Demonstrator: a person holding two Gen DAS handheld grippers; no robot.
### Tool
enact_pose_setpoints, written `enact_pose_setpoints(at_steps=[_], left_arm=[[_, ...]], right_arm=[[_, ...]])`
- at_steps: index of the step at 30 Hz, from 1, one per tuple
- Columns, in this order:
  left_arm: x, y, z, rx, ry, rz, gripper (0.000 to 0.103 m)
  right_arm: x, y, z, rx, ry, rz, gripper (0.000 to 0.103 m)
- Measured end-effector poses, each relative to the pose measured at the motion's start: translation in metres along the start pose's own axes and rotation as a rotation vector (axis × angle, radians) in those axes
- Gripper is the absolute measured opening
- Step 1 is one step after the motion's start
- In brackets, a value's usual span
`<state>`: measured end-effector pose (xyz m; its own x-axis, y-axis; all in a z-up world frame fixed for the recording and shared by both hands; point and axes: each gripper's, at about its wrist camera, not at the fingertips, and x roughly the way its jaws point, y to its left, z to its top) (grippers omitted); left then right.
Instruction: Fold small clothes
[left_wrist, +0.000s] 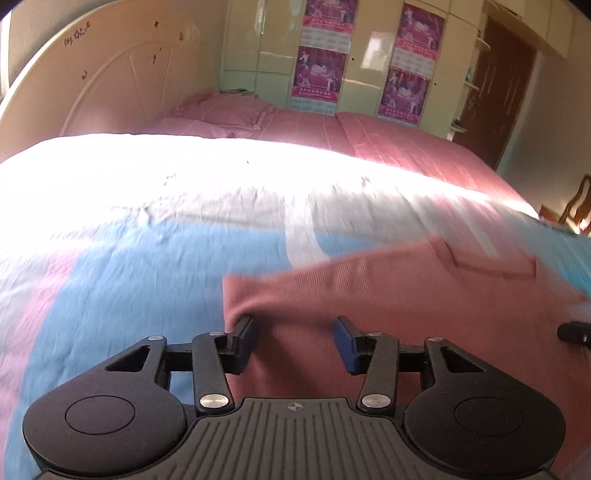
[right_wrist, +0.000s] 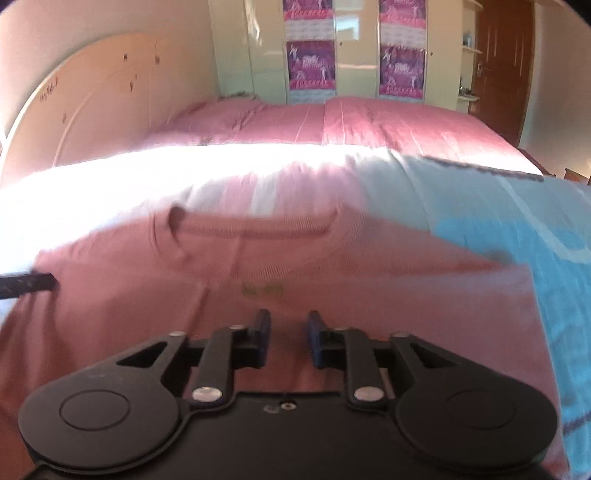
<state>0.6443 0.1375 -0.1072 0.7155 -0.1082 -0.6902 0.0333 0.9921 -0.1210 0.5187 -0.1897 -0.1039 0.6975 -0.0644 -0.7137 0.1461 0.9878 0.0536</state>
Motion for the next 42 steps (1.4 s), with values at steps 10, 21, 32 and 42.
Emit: enact_pose_setpoints(at_steps=[10, 21, 32, 42], left_arm=[[-0.001, 0.007, -0.001, 0.079, -0.011, 0.059, 0.050], [-0.038, -0.027, -0.061, 0.057, -0.049, -0.012, 0.051], [-0.073, -0.057, -0.076, 0.113, -0.091, -0.005, 0.062], [-0.082, -0.050, -0.096, 0.098, -0.038, 0.071, 0.062]], right_arm=[[0.028, 0.039, 0.005, -0.012, 0.033, 0.068, 0.020], [0.007, 0.083, -0.016, -0.159, 0.013, 0.124, 0.041], [-0.046, -0.007, -0.028, 0.005, -0.031, 0.011, 0.038], [-0.067, -0.054, -0.064, 0.061, 0.030, -0.059, 0.035]])
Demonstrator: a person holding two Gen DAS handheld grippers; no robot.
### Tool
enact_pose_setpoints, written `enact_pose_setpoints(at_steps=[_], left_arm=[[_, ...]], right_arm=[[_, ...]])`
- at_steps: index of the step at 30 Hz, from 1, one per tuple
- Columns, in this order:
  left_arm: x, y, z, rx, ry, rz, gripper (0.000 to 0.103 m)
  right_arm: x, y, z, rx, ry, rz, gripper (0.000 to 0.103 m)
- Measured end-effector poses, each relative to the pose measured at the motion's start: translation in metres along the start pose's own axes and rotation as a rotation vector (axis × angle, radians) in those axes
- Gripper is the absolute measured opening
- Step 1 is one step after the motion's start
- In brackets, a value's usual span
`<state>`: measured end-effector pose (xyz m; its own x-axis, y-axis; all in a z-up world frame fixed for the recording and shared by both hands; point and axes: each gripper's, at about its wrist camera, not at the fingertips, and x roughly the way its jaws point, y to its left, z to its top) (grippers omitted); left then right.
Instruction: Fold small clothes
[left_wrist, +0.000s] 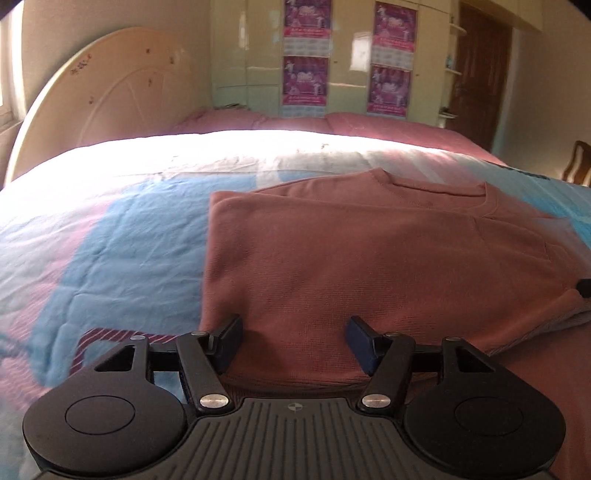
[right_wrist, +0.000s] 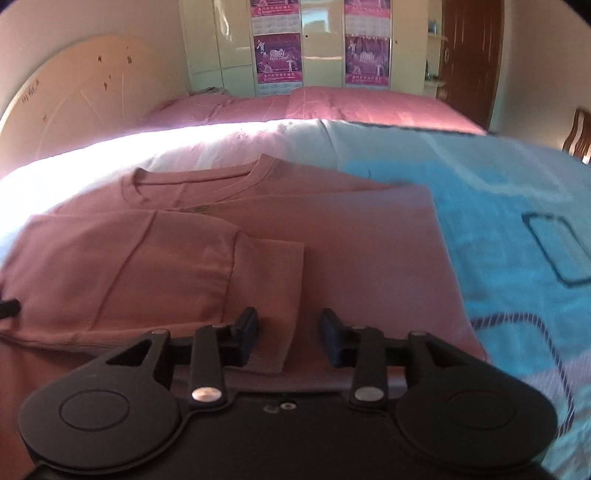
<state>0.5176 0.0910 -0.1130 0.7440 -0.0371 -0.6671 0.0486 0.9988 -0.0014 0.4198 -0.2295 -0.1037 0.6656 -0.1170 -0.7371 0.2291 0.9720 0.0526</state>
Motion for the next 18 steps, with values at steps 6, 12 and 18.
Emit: enact_pose_setpoints(at_steps=[6, 12, 18], left_arm=[[-0.005, -0.028, -0.003, -0.001, 0.022, 0.024, 0.062], [-0.015, -0.018, -0.018, -0.006, 0.022, 0.055, 0.062], [-0.008, -0.024, -0.014, -0.010, 0.035, 0.092, 0.064]], right_arm=[[-0.018, 0.024, -0.003, -0.082, -0.079, 0.035, 0.035], [-0.010, 0.003, -0.014, -0.110, -0.006, 0.033, 0.033], [-0.004, 0.005, -0.015, -0.120, -0.013, 0.060, 0.034]])
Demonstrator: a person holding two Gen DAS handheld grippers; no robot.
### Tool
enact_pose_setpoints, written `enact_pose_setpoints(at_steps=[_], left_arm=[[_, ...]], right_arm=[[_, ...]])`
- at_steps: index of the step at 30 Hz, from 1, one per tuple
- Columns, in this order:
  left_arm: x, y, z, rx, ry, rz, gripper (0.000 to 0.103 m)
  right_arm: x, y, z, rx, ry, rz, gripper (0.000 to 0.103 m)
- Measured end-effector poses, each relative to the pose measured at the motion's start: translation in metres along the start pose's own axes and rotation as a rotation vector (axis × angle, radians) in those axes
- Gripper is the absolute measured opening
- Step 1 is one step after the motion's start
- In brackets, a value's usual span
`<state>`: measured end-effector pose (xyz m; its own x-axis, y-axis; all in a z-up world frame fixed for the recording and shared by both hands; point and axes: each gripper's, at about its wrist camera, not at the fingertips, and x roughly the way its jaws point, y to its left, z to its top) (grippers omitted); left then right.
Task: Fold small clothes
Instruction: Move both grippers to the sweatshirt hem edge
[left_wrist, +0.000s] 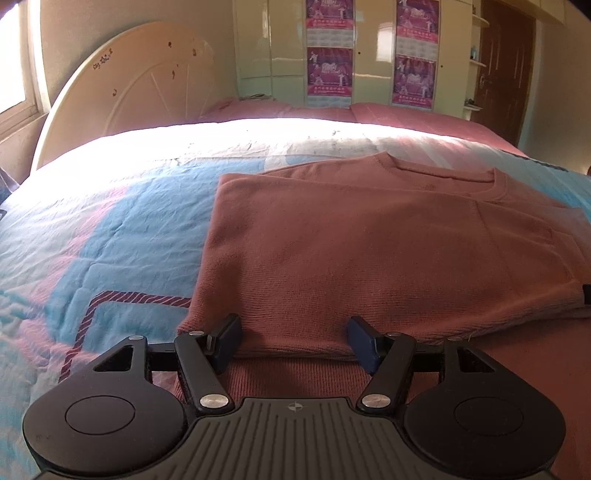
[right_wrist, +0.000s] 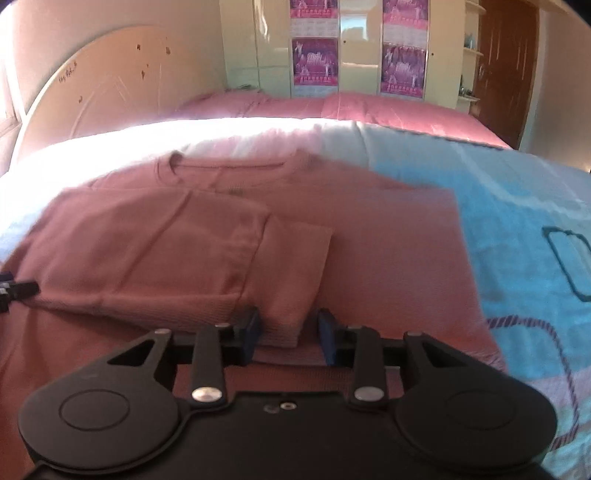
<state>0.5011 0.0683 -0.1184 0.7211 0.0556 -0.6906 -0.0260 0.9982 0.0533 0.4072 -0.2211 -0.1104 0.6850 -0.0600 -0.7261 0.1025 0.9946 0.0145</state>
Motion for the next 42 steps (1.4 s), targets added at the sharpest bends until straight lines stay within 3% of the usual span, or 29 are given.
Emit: enact_pose_setpoints(at_steps=[8, 12, 14, 20, 22, 24, 27, 32, 35, 38, 42], left_arm=[[0.004, -0.005, 0.002, 0.003, 0.010, 0.020, 0.066], [0.005, -0.005, 0.002, 0.007, 0.010, 0.018, 0.067], [0.006, -0.005, 0.001, 0.012, 0.006, 0.018, 0.067], [0.005, -0.006, 0.001, 0.031, 0.007, 0.015, 0.073], [-0.004, -0.004, 0.002, 0.051, 0.014, 0.006, 0.082], [-0.026, -0.001, -0.005, 0.089, -0.031, 0.017, 0.103], [-0.058, 0.016, -0.029, 0.128, -0.026, -0.023, 0.103], [-0.107, 0.063, -0.079, 0.048, 0.017, -0.093, 0.103], [-0.132, 0.090, -0.108, -0.033, 0.031, -0.170, 0.093], [-0.142, 0.110, -0.135, -0.126, 0.101, -0.249, 0.076], [-0.160, 0.130, -0.162, -0.232, 0.117, -0.353, 0.072]], right_arm=[[0.004, -0.002, 0.003, -0.022, 0.017, 0.012, 0.035], [-0.009, 0.001, 0.006, -0.033, -0.051, 0.001, 0.036], [0.002, 0.000, 0.004, -0.027, 0.021, -0.002, 0.037], [0.006, 0.001, 0.003, -0.035, 0.024, -0.009, 0.039], [-0.003, -0.004, 0.006, -0.010, 0.031, -0.002, 0.040], [-0.022, -0.016, 0.005, 0.034, 0.012, 0.016, 0.047], [-0.055, -0.051, -0.009, 0.127, 0.017, 0.057, 0.050], [-0.114, -0.112, -0.061, 0.228, 0.084, 0.043, 0.050], [-0.145, -0.138, -0.100, 0.322, 0.139, 0.064, 0.050], [-0.169, -0.152, -0.140, 0.420, 0.177, 0.102, 0.050], [-0.196, -0.150, -0.186, 0.521, 0.184, 0.193, 0.050]])
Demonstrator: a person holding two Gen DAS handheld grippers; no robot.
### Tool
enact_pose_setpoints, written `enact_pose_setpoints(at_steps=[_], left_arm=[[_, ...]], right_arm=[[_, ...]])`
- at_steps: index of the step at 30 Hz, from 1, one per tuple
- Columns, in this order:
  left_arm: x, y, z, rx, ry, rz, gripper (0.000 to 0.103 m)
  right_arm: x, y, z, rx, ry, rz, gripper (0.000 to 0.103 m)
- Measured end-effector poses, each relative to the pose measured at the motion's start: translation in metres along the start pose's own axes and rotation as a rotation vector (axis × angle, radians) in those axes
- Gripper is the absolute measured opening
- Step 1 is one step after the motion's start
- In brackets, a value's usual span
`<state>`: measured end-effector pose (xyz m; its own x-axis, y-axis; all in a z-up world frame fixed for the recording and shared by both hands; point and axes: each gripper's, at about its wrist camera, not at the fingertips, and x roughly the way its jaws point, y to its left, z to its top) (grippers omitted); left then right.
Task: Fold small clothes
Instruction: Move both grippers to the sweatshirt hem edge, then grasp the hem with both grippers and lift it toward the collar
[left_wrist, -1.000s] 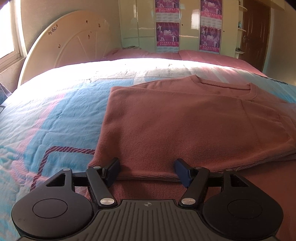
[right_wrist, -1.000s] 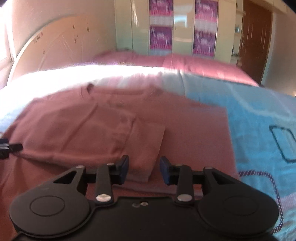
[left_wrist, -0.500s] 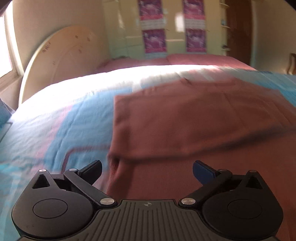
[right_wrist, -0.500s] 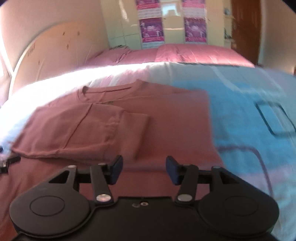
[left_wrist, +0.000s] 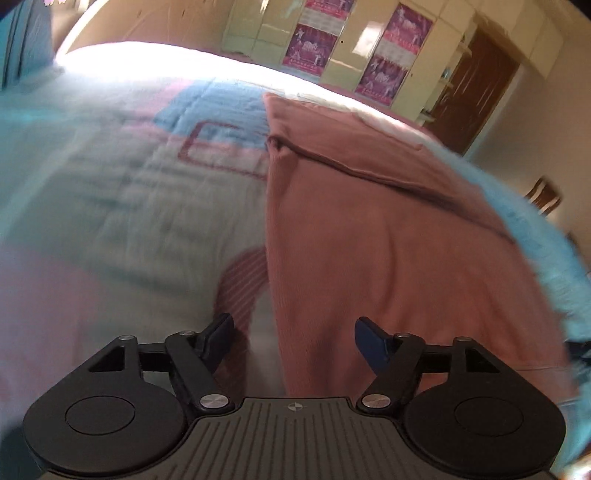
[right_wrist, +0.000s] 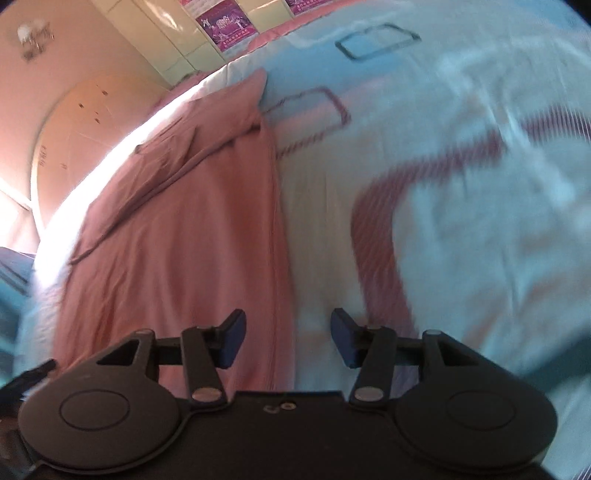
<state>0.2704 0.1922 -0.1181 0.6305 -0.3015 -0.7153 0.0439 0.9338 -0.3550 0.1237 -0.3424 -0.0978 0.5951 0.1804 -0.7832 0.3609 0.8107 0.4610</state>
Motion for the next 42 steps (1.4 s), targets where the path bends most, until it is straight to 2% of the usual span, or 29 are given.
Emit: enact_pose_setpoints(at_steps=[3, 5, 6, 8, 9, 11, 12, 15, 17, 18, 20, 24, 28, 33, 37, 42], left_arm=[[-0.011, 0.013, -0.019, -0.130, 0.008, -0.149, 0.072], [-0.014, 0.018, -0.032, -0.206, 0.004, -0.221, 0.071], [-0.014, 0.020, -0.036, -0.225, 0.006, -0.249, 0.071], [-0.012, 0.018, -0.041, -0.238, 0.020, -0.277, 0.071], [-0.011, 0.015, -0.042, -0.228, 0.021, -0.280, 0.069], [-0.007, 0.010, -0.043, -0.209, 0.044, -0.257, 0.030], [-0.004, 0.006, -0.041, -0.190, 0.061, -0.219, 0.006], [-0.022, 0.003, -0.041, -0.180, -0.021, -0.227, 0.006], [-0.020, 0.004, -0.045, -0.152, -0.013, -0.176, 0.006], [-0.014, 0.007, -0.048, -0.158, 0.016, -0.161, 0.006], [-0.014, 0.012, -0.049, -0.189, 0.008, -0.172, 0.006], [-0.020, 0.012, -0.042, -0.218, -0.023, -0.193, 0.006], [-0.024, 0.006, -0.010, -0.267, -0.105, -0.245, 0.006], [0.002, -0.009, 0.062, -0.285, -0.207, -0.271, 0.006], [0.048, -0.016, 0.126, -0.330, -0.230, -0.262, 0.006], [0.116, -0.016, 0.198, -0.367, -0.203, -0.228, 0.006]], right_arm=[[-0.011, -0.004, -0.026, 0.069, 0.009, 0.096, 0.047], [-0.011, 0.000, -0.038, 0.078, 0.025, 0.135, 0.047], [-0.012, 0.001, -0.041, 0.076, 0.019, 0.146, 0.045], [-0.009, 0.000, -0.042, 0.120, 0.024, 0.194, 0.032], [-0.006, -0.002, -0.041, 0.142, 0.029, 0.213, 0.031], [-0.002, -0.005, -0.040, 0.161, 0.034, 0.223, 0.017], [-0.002, -0.005, -0.040, 0.154, 0.030, 0.224, 0.015], [-0.021, -0.004, -0.040, 0.142, -0.034, 0.256, 0.013], [-0.032, -0.003, -0.041, 0.109, -0.082, 0.283, 0.013], [-0.029, -0.004, -0.042, 0.097, -0.069, 0.253, 0.013], [-0.013, -0.007, -0.043, 0.088, 0.003, 0.174, 0.012], [-0.024, -0.007, -0.036, 0.150, -0.055, 0.237, 0.013], [-0.036, 0.012, -0.006, 0.128, -0.131, 0.285, 0.013], [-0.029, 0.039, 0.064, 0.114, -0.228, 0.330, 0.013], [0.008, 0.047, 0.136, 0.171, -0.254, 0.367, 0.013], [0.074, 0.051, 0.213, 0.228, -0.208, 0.355, 0.013]])
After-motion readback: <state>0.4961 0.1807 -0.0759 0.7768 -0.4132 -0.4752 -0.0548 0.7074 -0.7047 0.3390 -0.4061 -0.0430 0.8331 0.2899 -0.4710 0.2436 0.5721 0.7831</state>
